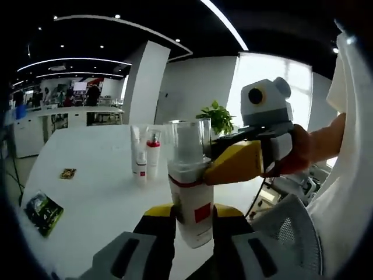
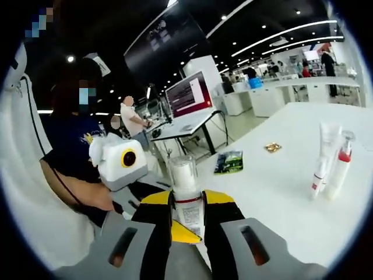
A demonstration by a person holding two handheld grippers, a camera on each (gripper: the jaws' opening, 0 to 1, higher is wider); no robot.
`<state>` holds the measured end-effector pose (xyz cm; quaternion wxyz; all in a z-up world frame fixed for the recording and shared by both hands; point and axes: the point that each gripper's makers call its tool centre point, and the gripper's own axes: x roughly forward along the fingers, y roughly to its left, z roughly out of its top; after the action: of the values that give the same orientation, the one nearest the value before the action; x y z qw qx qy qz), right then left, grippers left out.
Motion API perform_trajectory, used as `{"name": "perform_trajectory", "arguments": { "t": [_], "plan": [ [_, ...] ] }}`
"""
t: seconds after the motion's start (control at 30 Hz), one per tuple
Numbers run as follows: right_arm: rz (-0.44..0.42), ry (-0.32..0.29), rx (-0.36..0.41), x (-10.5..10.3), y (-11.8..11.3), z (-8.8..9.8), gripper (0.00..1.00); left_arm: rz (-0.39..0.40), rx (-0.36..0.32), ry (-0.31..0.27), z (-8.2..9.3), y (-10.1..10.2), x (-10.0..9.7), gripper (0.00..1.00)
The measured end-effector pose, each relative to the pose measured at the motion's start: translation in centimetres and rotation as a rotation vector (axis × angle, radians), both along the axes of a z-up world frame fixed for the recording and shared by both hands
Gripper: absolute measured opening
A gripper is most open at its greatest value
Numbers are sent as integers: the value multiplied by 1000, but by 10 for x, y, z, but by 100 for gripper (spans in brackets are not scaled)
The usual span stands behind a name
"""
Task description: Arrange the skincare products in the storage area until every visible bottle or jar stands upright without overlapping.
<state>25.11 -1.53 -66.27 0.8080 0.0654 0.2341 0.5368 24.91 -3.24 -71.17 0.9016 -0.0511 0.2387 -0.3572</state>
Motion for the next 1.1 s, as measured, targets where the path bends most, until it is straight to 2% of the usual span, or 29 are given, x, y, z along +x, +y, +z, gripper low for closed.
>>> {"name": "perform_trajectory", "arguments": {
  "t": [0.03,0.07,0.1,0.17,0.23,0.3,0.33,0.37,0.47,0.6,0.67,0.7,0.73,0.77,0.8,0.9,0.97,1.0,1.03,1.1],
  "plan": [
    [-31,26,-10,2,0,-3,20,17,59,-5,-4,2,2,23],
    [-42,32,-15,2,0,-4,21,22,77,-13,-4,3,3,23],
    [-81,39,-40,7,0,-8,21,53,170,-34,-8,7,8,23],
    [-160,45,-65,16,0,-12,22,66,269,-46,-12,9,10,23],
    [-197,52,-98,20,0,-17,23,67,308,-63,-11,7,13,23],
    [-214,51,-97,21,7,-16,23,75,301,-49,-11,2,15,23],
    [-245,-12,-170,28,0,-19,22,82,324,-50,-14,3,16,23],
    [-220,-11,-161,25,6,-19,21,94,326,-50,-15,5,17,23],
    [-214,-1,-147,25,5,-18,21,104,309,-60,-15,8,17,24],
    [-181,33,-118,24,5,-18,20,55,338,-97,-14,11,11,25],
    [-171,11,-115,26,3,-13,20,47,332,-83,-14,21,10,25],
    [-168,11,-107,28,2,-11,20,55,324,-84,-14,27,10,29],
    [-173,10,-107,30,-1,-10,20,66,315,-61,-16,32,10,32],
    [-172,-12,-119,36,-5,-9,20,98,338,20,-27,46,4,34],
    [-167,-26,-141,40,-10,-10,20,91,375,25,-32,55,2,34],
    [-186,-28,-140,57,-27,-12,20,84,494,52,-54,87,-5,34],
    [-201,-36,-151,66,-36,-15,20,71,526,70,-66,96,-12,34],
    [-212,-25,-149,73,-43,-17,20,41,582,89,-77,102,-19,34],
    [-222,-22,-151,77,-48,-18,20,21,601,109,-85,103,-25,34],
    [-236,-25,-157,85,-58,-19,20,36,561,118,-94,98,-32,33]
  ]
}}
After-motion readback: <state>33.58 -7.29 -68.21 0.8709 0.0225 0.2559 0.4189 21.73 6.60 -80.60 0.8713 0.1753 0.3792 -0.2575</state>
